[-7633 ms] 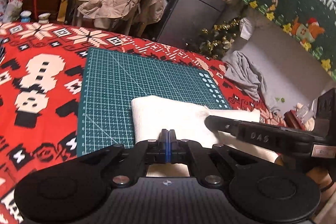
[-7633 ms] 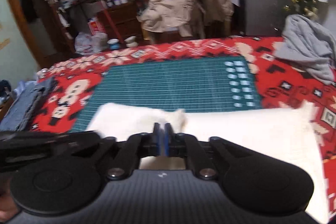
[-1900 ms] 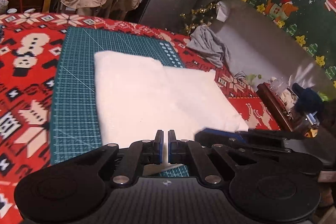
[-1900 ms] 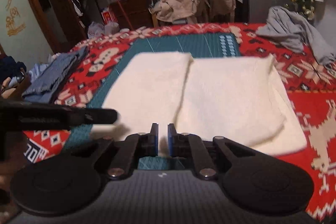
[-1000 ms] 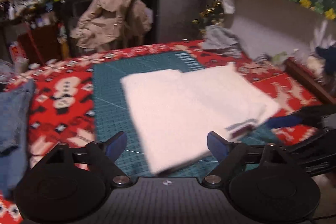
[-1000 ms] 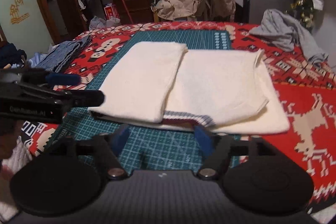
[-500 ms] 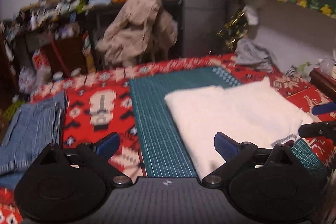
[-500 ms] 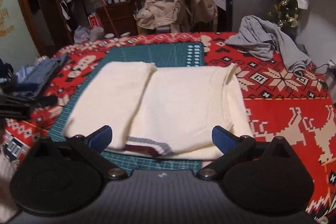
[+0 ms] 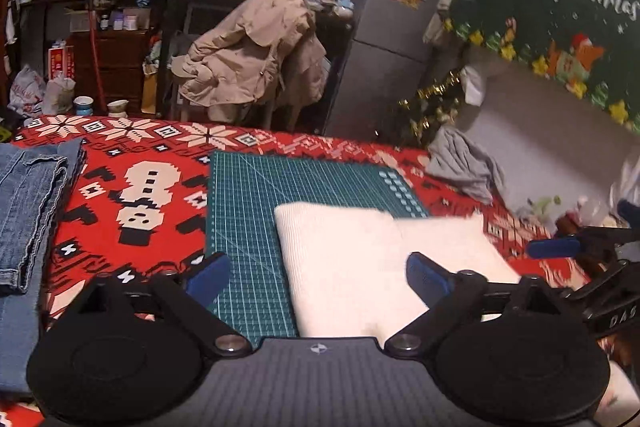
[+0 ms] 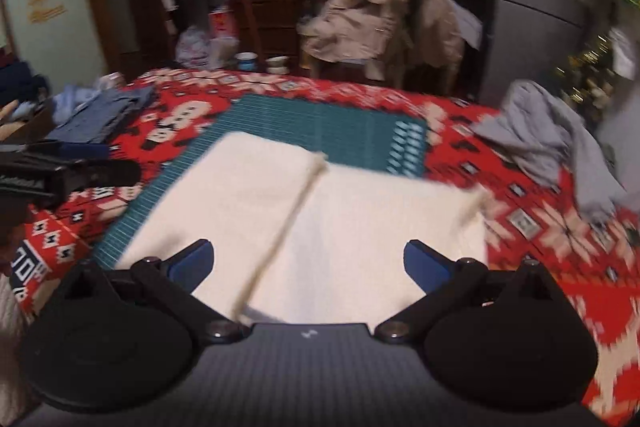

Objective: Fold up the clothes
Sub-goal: 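Lift the vest's folded side with the left tool while the right tool grips the hem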

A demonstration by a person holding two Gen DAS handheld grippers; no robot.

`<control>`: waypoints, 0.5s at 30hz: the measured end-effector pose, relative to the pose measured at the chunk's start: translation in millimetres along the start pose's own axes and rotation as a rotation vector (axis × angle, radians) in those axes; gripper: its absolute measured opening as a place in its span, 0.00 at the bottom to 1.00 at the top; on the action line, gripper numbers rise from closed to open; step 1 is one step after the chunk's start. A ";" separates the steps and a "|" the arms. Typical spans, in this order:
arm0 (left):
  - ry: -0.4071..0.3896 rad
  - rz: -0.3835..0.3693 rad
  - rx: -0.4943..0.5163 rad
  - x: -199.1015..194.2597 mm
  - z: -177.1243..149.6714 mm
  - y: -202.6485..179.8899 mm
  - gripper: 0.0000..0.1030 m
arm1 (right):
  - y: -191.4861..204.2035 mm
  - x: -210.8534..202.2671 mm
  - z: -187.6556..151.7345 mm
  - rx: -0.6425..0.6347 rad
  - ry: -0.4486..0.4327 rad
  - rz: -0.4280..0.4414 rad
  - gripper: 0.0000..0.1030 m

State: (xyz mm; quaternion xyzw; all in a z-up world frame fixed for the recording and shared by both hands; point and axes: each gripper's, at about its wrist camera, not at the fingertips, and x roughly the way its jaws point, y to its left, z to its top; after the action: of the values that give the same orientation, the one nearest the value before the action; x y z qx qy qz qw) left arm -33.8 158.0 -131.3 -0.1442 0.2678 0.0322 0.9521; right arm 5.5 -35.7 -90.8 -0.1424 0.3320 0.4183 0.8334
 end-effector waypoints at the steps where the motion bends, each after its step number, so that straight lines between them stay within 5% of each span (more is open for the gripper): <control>1: 0.004 0.000 -0.011 2.7 0.9 -0.4 0.75 | 3.7 4.8 6.3 -0.020 0.005 0.011 0.97; 5: 0.040 0.010 -0.090 15.5 5.2 1.4 0.44 | 16.2 29.4 34.9 -0.117 0.048 0.080 0.76; 7: 0.041 0.033 -0.122 20.5 7.6 2.7 0.38 | 22.1 43.3 52.0 -0.199 0.067 0.124 0.63; 9: 0.037 0.039 -0.175 25.8 10.2 6.8 0.36 | 27.8 58.9 69.6 -0.273 0.100 0.167 0.35; 11: 0.025 0.029 -0.227 31.5 11.1 14.4 0.34 | 32.4 76.0 86.3 -0.331 0.140 0.212 0.27; 12: 0.022 0.026 -0.254 35.0 12.1 19.4 0.32 | 34.4 84.8 94.3 -0.356 0.160 0.236 0.13; 15: 0.034 0.029 -0.342 49.2 14.6 39.8 0.07 | 42.7 110.2 112.2 -0.448 0.196 0.278 0.04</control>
State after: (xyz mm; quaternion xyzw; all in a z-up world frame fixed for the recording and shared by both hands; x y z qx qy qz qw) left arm 10.1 199.6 -155.2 -0.3008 0.2765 0.0888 0.9084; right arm 67.8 114.5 -80.2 -0.3162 0.3267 0.5757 0.6796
